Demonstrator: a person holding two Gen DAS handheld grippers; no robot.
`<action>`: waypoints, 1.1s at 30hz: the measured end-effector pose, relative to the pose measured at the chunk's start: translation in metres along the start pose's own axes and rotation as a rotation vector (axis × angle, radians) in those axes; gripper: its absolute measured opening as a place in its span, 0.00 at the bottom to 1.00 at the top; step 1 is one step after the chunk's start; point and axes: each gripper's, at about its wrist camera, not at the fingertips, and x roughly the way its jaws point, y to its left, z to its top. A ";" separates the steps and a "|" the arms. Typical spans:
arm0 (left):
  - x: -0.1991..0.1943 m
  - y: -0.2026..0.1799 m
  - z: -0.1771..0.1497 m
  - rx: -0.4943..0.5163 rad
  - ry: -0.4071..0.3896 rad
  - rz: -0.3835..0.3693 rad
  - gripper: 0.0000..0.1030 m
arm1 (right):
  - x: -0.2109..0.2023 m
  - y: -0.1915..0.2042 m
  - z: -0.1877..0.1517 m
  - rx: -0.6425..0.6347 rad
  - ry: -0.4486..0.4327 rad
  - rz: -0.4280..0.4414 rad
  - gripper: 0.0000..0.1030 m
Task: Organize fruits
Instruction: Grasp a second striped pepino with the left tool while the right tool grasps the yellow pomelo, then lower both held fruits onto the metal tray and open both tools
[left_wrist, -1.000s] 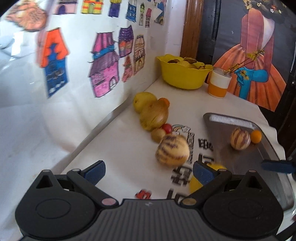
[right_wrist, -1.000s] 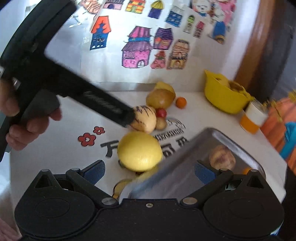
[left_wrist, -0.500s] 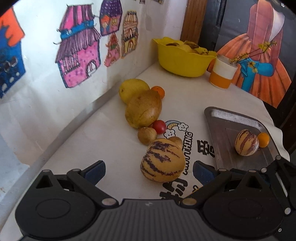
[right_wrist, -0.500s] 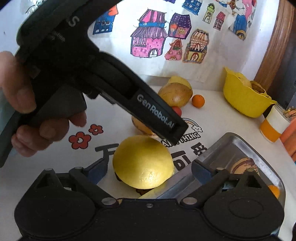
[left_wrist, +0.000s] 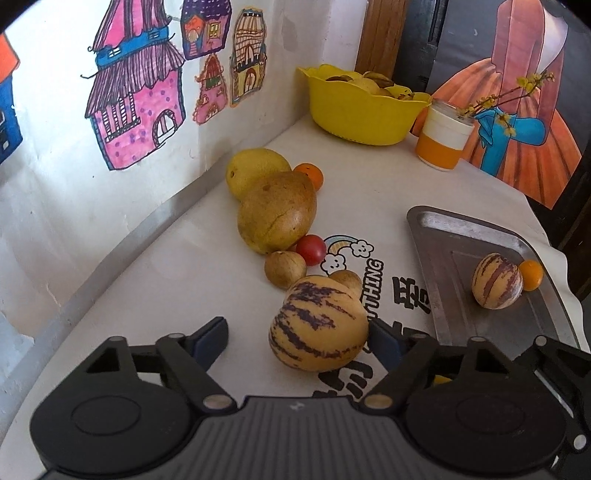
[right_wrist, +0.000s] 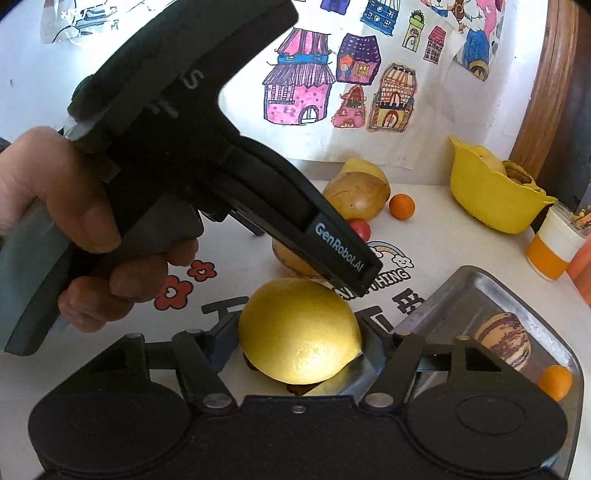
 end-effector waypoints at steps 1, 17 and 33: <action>0.000 -0.001 0.000 0.005 -0.002 0.006 0.81 | 0.000 -0.001 0.000 0.005 0.003 0.001 0.66; -0.001 -0.008 -0.004 0.006 -0.025 -0.023 0.59 | -0.006 0.005 -0.004 0.034 -0.001 0.002 0.65; -0.018 -0.011 -0.014 -0.024 -0.012 0.043 0.57 | -0.031 0.005 -0.014 0.096 -0.055 -0.012 0.65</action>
